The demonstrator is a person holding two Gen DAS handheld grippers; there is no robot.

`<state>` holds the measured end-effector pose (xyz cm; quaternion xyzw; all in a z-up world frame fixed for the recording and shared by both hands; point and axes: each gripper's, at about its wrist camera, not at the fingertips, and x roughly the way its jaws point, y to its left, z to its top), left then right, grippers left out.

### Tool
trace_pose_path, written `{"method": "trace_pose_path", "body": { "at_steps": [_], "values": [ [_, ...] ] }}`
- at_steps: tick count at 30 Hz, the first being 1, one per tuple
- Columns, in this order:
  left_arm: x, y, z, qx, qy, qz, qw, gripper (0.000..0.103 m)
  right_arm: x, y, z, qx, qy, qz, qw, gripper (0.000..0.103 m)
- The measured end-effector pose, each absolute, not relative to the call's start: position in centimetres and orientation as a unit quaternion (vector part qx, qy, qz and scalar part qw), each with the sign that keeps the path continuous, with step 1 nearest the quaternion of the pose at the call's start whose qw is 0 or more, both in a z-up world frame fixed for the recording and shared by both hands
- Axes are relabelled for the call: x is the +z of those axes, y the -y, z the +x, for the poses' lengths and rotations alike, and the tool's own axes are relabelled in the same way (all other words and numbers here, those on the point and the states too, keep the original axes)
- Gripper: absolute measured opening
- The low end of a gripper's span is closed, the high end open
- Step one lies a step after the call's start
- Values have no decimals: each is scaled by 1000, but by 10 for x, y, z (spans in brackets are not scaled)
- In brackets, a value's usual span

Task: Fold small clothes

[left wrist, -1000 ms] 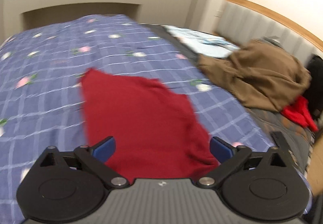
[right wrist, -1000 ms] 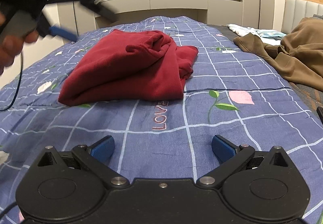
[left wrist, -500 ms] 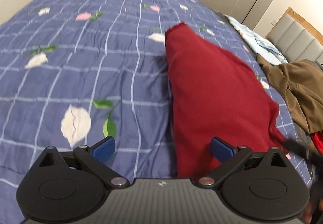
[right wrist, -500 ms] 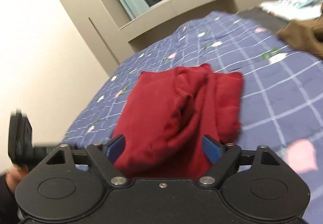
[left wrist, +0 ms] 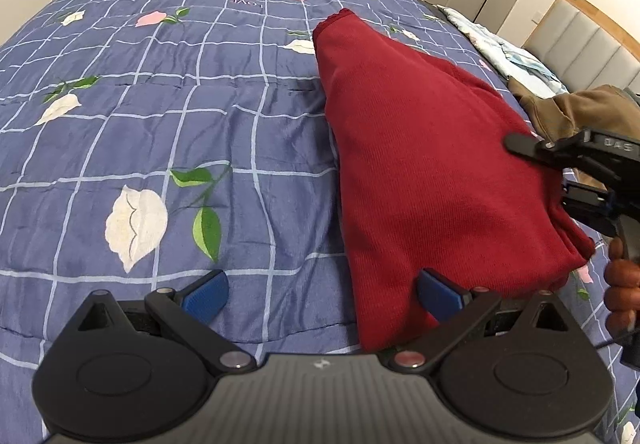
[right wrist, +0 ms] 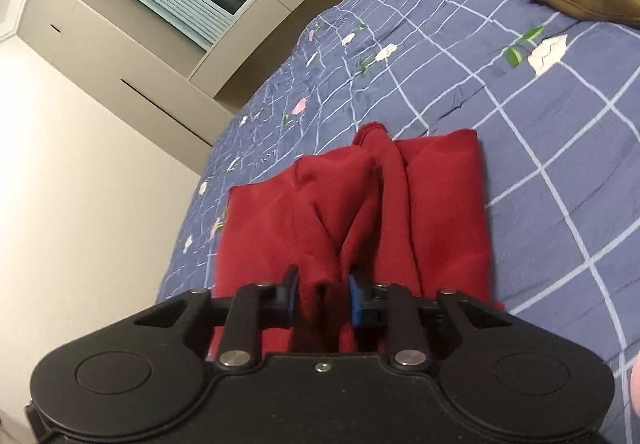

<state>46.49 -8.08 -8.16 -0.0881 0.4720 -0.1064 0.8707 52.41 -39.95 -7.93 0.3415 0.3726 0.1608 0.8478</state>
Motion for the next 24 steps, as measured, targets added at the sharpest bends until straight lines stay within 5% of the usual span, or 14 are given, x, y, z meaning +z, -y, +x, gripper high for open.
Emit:
{"method": "trace_pose_path", "body": {
  "at_steps": [6,10,13,15,17,20,22,23,24],
  "values": [
    [-63,79,465,-131,-449,-109,877,102,-42,397,489,145,-310,252,905,17],
    [-59,86,470,-140,-439,-112,880,102,-53,403,484,129,-339,219,906,22],
    [-69,97,479,-116,-464,-97,873,102,-66,411,489,127,-348,237,898,43],
    [-76,99,481,-112,-479,-92,866,102,-61,421,490,125,-323,259,902,65],
    [-81,98,481,-111,-481,-92,864,102,-55,429,496,122,-310,274,902,65],
    [-85,99,481,-109,-483,-91,864,102,-52,435,521,107,-321,275,900,56],
    [-85,101,481,-108,-483,-87,865,102,-58,439,537,98,-337,289,891,34],
    [-86,102,481,-108,-482,-85,865,102,-61,440,545,99,-345,295,886,12],
    [-85,102,480,-109,-482,-83,865,102,-62,440,551,98,-349,293,885,9]
  ]
}}
